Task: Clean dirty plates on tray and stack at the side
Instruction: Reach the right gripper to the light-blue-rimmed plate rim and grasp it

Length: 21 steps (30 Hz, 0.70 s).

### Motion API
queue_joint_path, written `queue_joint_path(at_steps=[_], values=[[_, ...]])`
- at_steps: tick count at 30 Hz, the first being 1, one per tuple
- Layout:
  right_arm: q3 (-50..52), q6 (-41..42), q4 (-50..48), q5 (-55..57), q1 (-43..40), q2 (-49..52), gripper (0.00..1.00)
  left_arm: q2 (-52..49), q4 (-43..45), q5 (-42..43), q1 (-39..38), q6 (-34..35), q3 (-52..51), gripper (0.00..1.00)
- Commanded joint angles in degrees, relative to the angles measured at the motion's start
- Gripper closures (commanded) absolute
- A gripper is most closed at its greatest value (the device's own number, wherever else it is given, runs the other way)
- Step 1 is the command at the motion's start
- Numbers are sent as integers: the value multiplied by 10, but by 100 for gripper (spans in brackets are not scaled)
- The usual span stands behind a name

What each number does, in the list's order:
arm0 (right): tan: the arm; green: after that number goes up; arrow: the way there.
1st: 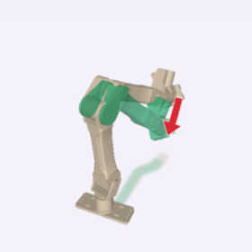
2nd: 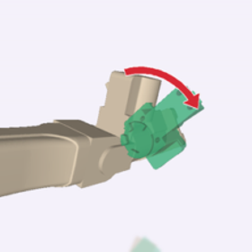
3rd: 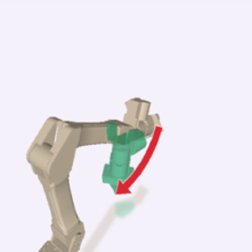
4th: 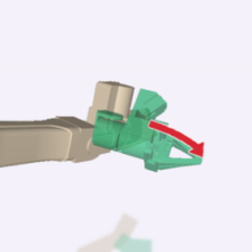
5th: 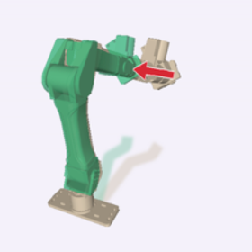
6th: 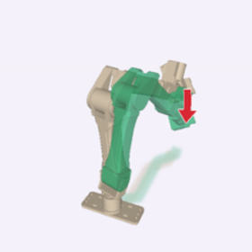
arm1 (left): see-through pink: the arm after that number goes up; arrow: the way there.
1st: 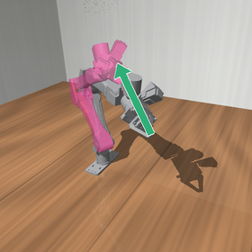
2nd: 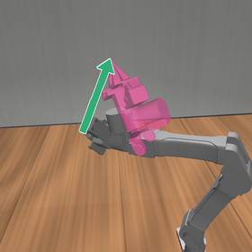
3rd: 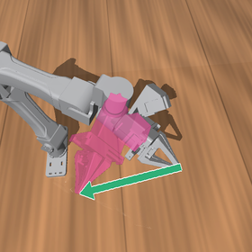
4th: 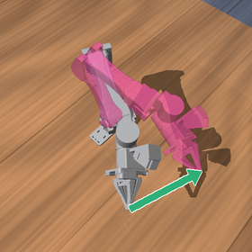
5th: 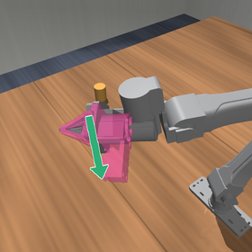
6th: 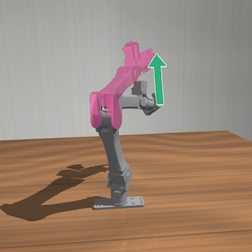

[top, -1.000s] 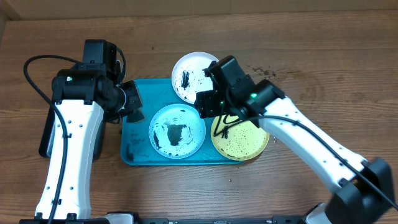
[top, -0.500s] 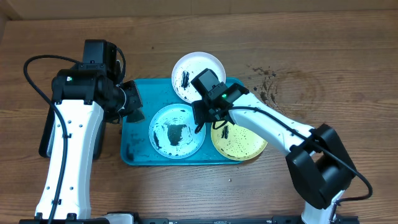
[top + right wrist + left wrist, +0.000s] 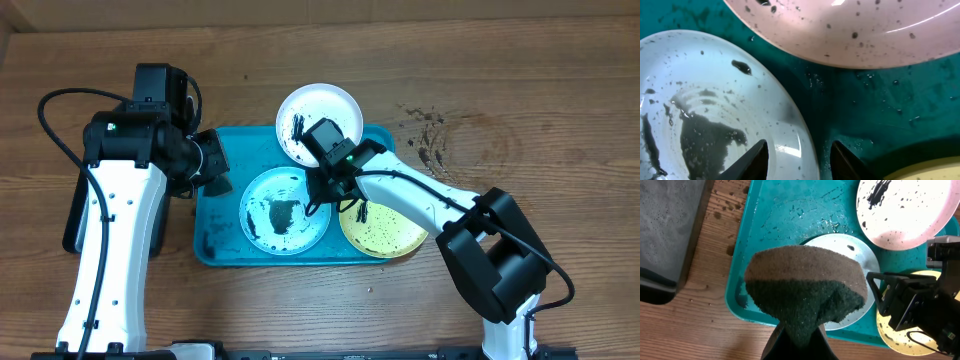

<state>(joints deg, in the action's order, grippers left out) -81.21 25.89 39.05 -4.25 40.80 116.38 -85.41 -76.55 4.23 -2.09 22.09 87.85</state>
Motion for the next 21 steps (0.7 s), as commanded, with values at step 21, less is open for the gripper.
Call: queue_joint_path(at_steps=[21], values=[[-3, 47, -16, -33, 31, 26, 96, 4, 38, 51, 1, -7, -65, 96]])
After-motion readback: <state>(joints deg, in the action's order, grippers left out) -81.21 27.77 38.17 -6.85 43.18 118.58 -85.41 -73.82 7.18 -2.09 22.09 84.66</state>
